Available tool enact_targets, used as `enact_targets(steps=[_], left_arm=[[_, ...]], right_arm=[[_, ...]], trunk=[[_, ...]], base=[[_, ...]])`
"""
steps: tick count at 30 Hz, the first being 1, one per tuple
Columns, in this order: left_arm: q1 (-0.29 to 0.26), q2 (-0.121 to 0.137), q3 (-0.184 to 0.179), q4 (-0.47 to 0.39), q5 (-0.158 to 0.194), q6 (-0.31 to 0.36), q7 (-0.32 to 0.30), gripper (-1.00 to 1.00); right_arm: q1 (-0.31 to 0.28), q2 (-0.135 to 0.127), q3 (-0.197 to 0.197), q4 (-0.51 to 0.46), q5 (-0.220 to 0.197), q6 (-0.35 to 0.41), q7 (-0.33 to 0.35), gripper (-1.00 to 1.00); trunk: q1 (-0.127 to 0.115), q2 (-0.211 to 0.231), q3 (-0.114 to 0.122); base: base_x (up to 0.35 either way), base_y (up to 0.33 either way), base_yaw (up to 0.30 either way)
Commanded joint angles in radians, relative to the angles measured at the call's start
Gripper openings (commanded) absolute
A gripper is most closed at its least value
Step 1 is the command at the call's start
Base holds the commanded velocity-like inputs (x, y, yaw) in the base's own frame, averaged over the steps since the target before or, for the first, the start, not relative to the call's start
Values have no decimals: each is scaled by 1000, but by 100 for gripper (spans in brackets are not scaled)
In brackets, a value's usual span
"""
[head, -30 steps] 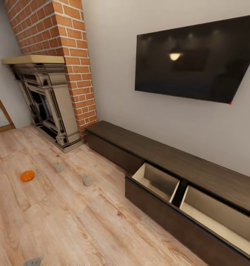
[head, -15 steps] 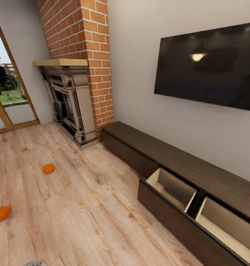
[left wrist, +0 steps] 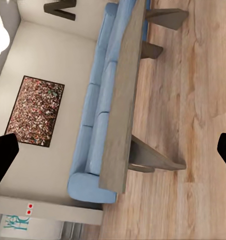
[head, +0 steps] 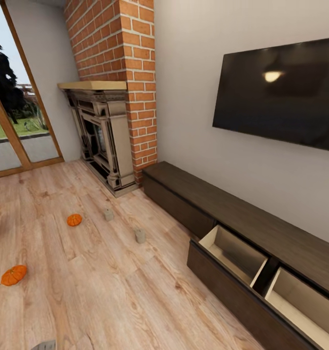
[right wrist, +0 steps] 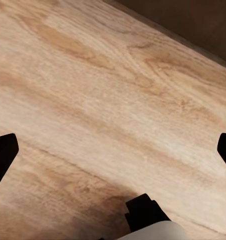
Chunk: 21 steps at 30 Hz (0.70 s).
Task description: Place each of the two pumpkins and all three candles from the living room inside a cabinet in the living room (use any cabinet), then make sure every cabinet is closed, and position the cauldron so it is next to a table in the living room.
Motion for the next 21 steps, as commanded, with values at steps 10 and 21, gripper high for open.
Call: enact_targets(steps=[10,21], left_arm=[[-93,-2,0,226,4,-38,3,100],[-169,3,5,410,6,-99,3,100]], right_arm=[[2,-2,15,-3,-6,0,146,100],[3,-4,52,5,-3,1,238,100]], trunk=[[-39,70,31],[-54,98,43]], base=[[0,0,3],[3,1,0]])
